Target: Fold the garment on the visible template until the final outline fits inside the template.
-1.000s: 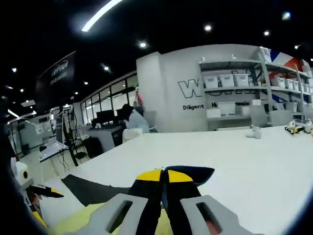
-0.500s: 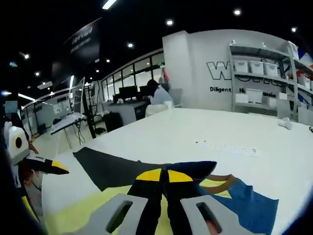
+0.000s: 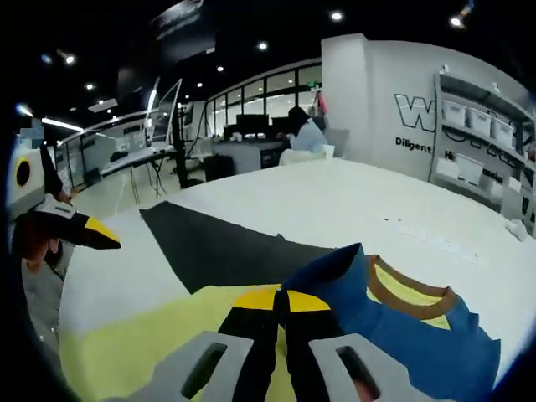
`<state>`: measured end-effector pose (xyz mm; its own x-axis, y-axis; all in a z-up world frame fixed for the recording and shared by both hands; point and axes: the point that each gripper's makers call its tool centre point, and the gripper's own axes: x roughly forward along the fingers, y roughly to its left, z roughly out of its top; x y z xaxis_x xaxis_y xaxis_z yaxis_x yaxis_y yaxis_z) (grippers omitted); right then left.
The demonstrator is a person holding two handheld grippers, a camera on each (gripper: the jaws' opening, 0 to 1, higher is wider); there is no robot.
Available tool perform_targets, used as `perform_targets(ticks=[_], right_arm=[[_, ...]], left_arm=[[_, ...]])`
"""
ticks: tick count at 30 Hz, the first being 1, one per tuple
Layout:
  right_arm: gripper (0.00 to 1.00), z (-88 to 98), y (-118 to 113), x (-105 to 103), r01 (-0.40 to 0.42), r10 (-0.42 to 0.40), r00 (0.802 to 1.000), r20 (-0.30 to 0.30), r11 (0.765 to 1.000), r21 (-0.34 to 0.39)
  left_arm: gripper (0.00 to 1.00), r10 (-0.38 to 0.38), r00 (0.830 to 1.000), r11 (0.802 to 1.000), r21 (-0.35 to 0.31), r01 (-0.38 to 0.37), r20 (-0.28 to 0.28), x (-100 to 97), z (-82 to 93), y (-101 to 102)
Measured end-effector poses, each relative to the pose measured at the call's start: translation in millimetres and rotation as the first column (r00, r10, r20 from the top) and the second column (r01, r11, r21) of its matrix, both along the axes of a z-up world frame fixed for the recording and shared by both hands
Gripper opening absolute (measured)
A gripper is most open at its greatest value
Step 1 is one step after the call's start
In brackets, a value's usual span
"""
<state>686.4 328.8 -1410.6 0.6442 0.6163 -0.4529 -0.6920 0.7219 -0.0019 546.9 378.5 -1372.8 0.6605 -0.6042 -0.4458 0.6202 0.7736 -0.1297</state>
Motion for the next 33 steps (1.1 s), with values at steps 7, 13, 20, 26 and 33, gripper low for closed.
perform_targets(ticks=[7, 13, 20, 26, 33], right_arm=[[0.00, -8.9, 20.4, -9.7, -0.057, 0.056, 0.998, -0.009, 0.998, -0.024], [0.00, -19.9, 24.9, -12.0, -0.086, 0.084, 0.996, -0.026, 0.995, -0.060], [0.00, -29.6, 29.4, -15.4, -0.129, 0.127, 0.992, -0.027, 0.983, -0.134], [0.00, -29.7, 41.0, -25.2, -0.190, 0.184, 0.981, -0.054, 0.974, -0.126], [0.11, -20.7, 40.0, -33.6, -0.181, 0.177, 0.980, -0.085, 0.983, -0.042]], left_arm=[[0.99, 0.021, 1.000, 1.000, 0.004, -0.021, -0.005, -2.4, -2.1, 6.7], [0.99, 0.031, 0.999, 0.999, 0.003, -0.031, -0.007, -3.4, -2.9, 8.0], [0.99, 0.040, 0.999, 0.999, -0.002, -0.040, -0.015, -4.4, -4.8, 8.1], [0.99, 0.046, 0.999, 0.999, -0.001, -0.046, -0.018, -3.2, -5.0, 9.6], [0.99, 0.060, 0.998, 0.998, 0.001, -0.060, -0.020, 1.6, -5.5, 15.5]])
